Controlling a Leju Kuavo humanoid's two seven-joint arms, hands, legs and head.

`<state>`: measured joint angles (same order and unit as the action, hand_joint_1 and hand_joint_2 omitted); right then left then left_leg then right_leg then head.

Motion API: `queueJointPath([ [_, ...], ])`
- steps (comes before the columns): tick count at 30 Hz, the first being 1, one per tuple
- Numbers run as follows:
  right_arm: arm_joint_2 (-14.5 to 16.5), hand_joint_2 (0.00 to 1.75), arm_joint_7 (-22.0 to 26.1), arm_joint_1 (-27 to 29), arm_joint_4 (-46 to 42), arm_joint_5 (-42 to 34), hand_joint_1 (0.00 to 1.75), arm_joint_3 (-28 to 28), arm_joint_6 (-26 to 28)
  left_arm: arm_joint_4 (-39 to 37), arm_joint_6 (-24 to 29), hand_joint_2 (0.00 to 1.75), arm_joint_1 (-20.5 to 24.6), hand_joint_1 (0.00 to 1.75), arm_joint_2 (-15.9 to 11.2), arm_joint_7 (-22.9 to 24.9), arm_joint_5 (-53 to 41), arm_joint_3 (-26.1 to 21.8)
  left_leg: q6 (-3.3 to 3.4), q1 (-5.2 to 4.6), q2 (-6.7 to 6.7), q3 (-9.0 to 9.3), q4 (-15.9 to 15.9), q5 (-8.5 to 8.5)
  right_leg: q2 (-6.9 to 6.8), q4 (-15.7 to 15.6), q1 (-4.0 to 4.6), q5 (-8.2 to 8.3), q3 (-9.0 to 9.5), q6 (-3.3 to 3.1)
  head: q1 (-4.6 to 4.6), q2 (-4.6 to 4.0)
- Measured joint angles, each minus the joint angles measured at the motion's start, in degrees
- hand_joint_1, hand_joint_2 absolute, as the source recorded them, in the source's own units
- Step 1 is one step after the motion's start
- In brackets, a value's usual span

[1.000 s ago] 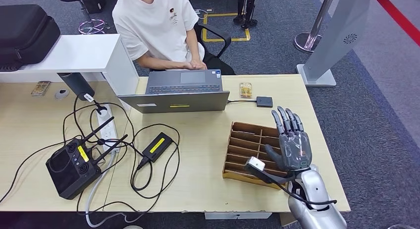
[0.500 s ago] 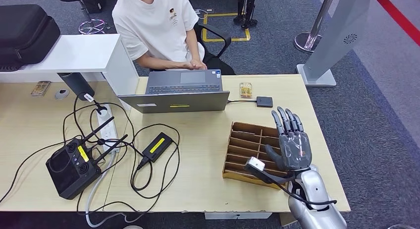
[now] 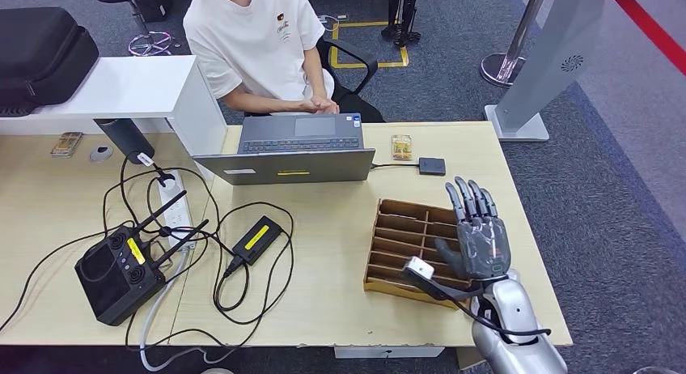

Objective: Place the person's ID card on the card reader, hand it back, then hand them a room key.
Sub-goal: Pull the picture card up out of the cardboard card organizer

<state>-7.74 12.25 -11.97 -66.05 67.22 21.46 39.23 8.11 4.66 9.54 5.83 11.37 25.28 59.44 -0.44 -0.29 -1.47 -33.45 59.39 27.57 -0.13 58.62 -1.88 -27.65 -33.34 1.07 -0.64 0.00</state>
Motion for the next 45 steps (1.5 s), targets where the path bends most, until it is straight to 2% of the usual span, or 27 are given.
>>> queueJointPath([
  [15,-0.02,1.75,-0.02,0.1,0.0,-0.34,0.0,-2.4,-0.06,-0.02,0.0,1.75,0.06,0.0,-0.02,0.07,0.45,0.88,0.0,0.0,0.0,0.0,0.0,0.0,0.0,0.0,0.0,0.0,0.0,0.0,-0.01,0.0],
  [22,0.02,1.75,0.59,0.09,-0.01,-0.56,0.0,-2.37,-0.09,-0.02,-0.02,1.75,0.15,0.0,-0.02,0.13,0.44,1.25,0.0,0.0,0.0,-0.01,0.0,0.0,0.0,0.01,0.0,0.0,0.0,0.0,0.0,0.0],
  [29,0.74,1.75,0.98,-0.5,-0.36,-1.24,0.0,-2.24,-0.31,-0.02,-0.36,1.75,0.64,0.0,0.01,2.16,0.34,1.91,0.0,0.01,0.01,-0.01,0.0,0.0,0.0,0.01,0.0,0.0,0.0,0.0,-0.01,0.0],
  [45,2.08,1.75,0.98,-1.93,-0.24,-1.38,0.0,-1.21,-1.3,-0.02,-0.42,1.75,0.7,0.0,0.03,2.29,0.36,2.17,-0.01,0.01,0.0,-0.01,0.0,-0.01,0.0,0.01,0.01,0.0,0.0,0.0,0.0,0.0],
])
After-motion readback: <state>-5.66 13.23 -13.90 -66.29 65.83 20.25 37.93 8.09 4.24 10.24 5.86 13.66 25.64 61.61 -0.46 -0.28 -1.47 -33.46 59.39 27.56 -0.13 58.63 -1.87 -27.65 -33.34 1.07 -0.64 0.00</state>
